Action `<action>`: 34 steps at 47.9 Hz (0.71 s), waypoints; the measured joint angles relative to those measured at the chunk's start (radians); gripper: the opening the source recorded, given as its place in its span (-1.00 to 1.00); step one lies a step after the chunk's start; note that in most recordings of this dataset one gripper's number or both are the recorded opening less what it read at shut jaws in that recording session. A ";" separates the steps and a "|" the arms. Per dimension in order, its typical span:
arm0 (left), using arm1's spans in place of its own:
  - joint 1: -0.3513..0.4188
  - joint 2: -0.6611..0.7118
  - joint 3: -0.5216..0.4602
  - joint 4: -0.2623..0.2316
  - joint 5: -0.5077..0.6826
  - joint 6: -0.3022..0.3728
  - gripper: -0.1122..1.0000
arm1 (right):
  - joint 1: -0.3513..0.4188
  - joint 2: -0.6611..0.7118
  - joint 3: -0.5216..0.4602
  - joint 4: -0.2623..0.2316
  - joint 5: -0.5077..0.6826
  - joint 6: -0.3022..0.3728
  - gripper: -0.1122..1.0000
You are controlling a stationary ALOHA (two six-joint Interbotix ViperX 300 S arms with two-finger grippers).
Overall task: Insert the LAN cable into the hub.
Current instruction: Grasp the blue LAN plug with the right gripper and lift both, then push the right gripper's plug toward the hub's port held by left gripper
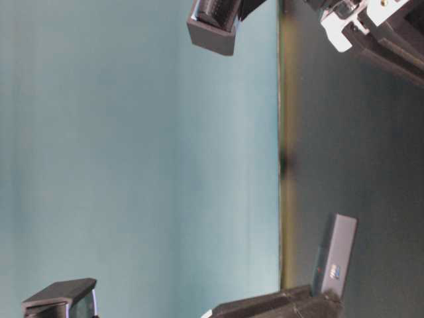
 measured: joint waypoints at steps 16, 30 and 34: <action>0.000 0.063 -0.152 0.000 0.199 0.110 -0.29 | 0.006 -0.199 -0.023 -0.002 0.107 0.011 -0.56; 0.008 0.075 -0.169 0.000 0.120 0.121 -0.29 | 0.006 -0.212 -0.026 0.000 0.121 0.011 -0.56; 0.009 0.075 -0.167 0.000 0.101 0.123 -0.29 | 0.002 -0.212 -0.029 0.000 0.120 0.009 -0.56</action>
